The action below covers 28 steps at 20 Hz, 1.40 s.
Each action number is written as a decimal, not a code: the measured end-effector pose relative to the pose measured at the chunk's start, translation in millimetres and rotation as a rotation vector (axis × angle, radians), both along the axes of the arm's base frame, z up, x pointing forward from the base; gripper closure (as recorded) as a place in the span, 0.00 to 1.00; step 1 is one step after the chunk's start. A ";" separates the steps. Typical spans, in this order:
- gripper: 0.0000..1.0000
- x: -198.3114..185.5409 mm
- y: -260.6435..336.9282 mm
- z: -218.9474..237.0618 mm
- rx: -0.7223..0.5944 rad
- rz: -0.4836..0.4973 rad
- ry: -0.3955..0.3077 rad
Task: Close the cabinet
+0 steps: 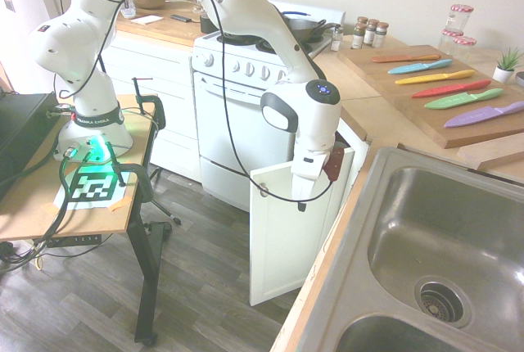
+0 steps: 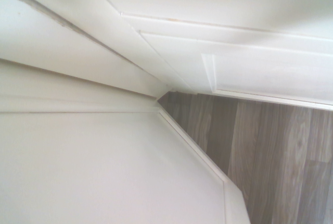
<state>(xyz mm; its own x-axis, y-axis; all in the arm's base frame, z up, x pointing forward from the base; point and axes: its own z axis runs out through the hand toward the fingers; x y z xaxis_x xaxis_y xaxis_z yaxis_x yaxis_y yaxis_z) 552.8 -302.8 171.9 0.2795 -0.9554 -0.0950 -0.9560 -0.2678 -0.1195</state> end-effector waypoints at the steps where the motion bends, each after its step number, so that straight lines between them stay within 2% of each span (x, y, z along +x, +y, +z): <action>1: 1.00 0.1 0.1 0.1 0.000 0.000 -0.001; 24: 1.00 -0.4 0.0 -2.9 -0.021 0.002 -0.004; 28: 1.00 -3.6 8.6 -9.4 -0.038 0.028 0.023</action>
